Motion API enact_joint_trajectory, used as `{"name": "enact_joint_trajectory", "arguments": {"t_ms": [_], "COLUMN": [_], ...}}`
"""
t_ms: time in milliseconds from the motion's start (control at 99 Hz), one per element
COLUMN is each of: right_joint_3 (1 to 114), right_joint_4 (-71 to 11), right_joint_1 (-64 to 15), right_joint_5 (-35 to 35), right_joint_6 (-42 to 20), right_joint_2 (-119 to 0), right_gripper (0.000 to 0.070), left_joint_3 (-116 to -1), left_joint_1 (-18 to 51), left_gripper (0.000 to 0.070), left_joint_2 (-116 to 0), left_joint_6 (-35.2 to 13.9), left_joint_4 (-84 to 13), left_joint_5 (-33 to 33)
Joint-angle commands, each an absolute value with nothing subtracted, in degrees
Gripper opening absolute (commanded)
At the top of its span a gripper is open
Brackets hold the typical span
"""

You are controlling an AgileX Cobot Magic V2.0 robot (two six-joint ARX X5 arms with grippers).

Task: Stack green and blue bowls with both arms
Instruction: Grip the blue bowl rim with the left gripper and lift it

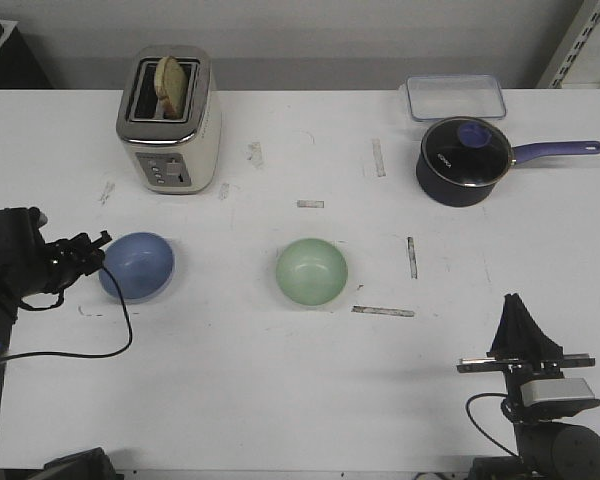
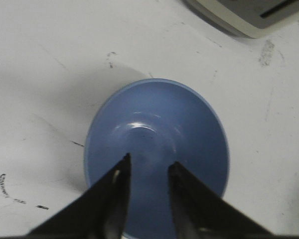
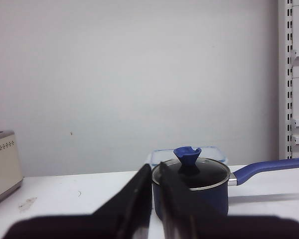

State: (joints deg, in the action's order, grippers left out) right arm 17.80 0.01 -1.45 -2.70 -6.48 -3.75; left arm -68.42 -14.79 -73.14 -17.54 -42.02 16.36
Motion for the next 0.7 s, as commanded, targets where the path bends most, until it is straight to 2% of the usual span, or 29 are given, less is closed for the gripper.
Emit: {"name": "enact_joint_trajectory", "arguments": {"t_ms": [0,182,687], "right_joint_3": [18.1,18.1,18.1], "right_joint_4": [0.4,0.4,0.4], "right_joint_1": [-1.4,-1.4,-1.4], "right_joint_5": [-2.5,-2.5,-2.5], "right_joint_6": [-7.3,-7.3,-7.3], "right_joint_2": [-3.5,-3.5,-3.5], "right_gripper": [0.0013,0.0013,0.0013], "left_joint_3": [-69.6,-69.6,-69.6], "left_joint_1": [-15.7,-17.3,-15.8], "left_gripper": [0.0380,0.0384,0.0372], "left_joint_2": [-73.9,-75.1,-85.8], "left_joint_6": [-17.3,-16.7,-13.7], "left_joint_4": [-41.9,-40.2,-40.8], "left_joint_5": [16.6,16.6,16.6]}}
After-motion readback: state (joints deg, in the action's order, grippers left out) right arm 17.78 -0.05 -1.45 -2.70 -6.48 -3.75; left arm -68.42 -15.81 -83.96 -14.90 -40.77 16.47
